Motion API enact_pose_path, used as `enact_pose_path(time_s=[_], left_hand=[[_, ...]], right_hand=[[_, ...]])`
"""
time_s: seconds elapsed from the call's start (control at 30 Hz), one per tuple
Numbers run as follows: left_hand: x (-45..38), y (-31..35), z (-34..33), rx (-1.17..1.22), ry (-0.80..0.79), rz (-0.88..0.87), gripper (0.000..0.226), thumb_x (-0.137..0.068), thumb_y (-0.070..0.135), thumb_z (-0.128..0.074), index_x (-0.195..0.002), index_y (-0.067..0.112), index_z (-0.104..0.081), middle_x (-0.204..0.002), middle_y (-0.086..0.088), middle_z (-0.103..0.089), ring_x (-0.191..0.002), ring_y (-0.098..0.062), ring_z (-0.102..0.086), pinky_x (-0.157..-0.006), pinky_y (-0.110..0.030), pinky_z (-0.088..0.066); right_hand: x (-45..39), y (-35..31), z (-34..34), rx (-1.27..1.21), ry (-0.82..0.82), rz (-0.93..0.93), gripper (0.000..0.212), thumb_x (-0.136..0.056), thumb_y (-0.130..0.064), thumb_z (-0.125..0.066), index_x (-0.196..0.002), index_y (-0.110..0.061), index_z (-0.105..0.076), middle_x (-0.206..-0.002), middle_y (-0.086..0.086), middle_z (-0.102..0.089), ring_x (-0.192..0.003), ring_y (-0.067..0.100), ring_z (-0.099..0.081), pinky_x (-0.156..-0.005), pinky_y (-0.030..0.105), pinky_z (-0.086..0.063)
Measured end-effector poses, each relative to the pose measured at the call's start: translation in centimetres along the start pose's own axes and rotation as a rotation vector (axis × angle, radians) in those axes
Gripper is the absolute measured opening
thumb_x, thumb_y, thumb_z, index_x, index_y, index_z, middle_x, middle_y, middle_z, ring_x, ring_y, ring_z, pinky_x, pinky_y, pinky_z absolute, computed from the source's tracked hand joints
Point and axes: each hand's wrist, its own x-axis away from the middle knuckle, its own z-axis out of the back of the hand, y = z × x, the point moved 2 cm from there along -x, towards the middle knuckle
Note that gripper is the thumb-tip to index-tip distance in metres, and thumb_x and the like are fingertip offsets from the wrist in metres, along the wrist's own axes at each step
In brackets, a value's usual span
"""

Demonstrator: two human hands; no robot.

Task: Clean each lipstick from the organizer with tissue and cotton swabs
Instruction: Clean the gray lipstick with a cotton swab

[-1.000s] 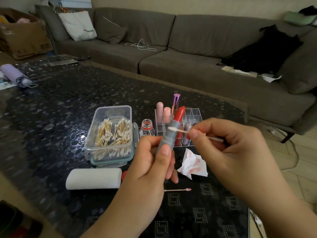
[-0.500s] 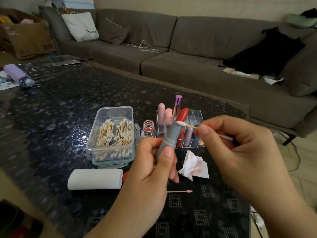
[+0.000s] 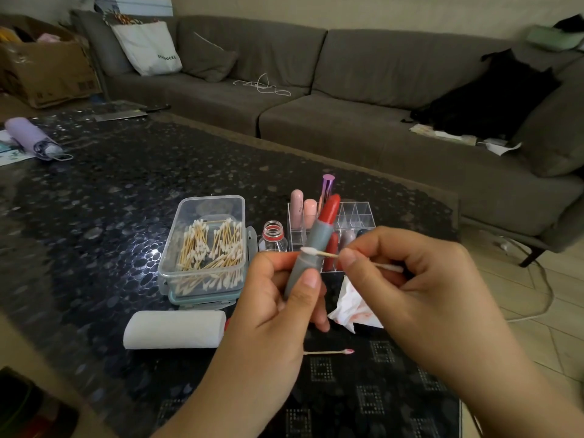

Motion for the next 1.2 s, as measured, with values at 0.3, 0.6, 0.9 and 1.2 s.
enact_pose_path(time_s=[0.3,0.6,0.9,1.2], left_hand=[[-0.07,0.69,-0.5,0.21,0.061,0.11,0.024,-0.082,0.024,-0.067,-0.096,0.01,-0.053,-0.066,-0.003,-0.057,-0.051,-0.011,-0.048,-0.051,-0.023,-0.046],[-0.06,0.8,-0.22,0.449,0.045,0.202,0.013,-0.075,0.023,-0.053,-0.084,0.014,-0.057,-0.066,-0.007,-0.054,-0.053,-0.014,-0.044,-0.048,-0.025,-0.043],[-0.12,0.62,-0.43,0.378,0.034,0.188,0.021,-0.074,0.019,-0.055,-0.092,0.01,-0.058,-0.067,-0.007,-0.059,-0.054,-0.014,-0.048,-0.05,-0.024,-0.046],[-0.15,0.71,-0.52,0.358,0.056,0.156,0.018,-0.075,0.021,-0.054,-0.089,0.012,-0.06,-0.067,-0.004,-0.058,-0.054,-0.013,-0.048,-0.05,-0.025,-0.045]], right_hand=[[-0.02,0.12,0.57,0.03,0.082,-0.044,0.016,-0.087,-0.041,-0.062,-0.075,-0.031,-0.066,-0.054,-0.007,-0.054,-0.044,0.003,-0.044,-0.044,0.005,-0.03],[-0.39,0.1,0.49,-0.015,-0.007,-0.103,0.019,-0.084,-0.039,-0.046,-0.079,-0.029,-0.061,-0.053,-0.014,-0.049,-0.045,0.001,-0.043,-0.044,0.007,-0.031],[-0.39,0.33,0.63,0.026,0.052,-0.087,0.018,-0.083,-0.037,-0.048,-0.078,-0.026,-0.062,-0.054,-0.023,-0.051,-0.048,-0.003,-0.047,-0.046,0.003,-0.032],[-0.15,0.5,-0.2,0.07,-0.08,-0.024,0.016,-0.087,-0.031,-0.054,-0.076,-0.029,-0.065,-0.062,-0.022,-0.055,-0.049,-0.004,-0.05,-0.046,0.001,-0.031]])
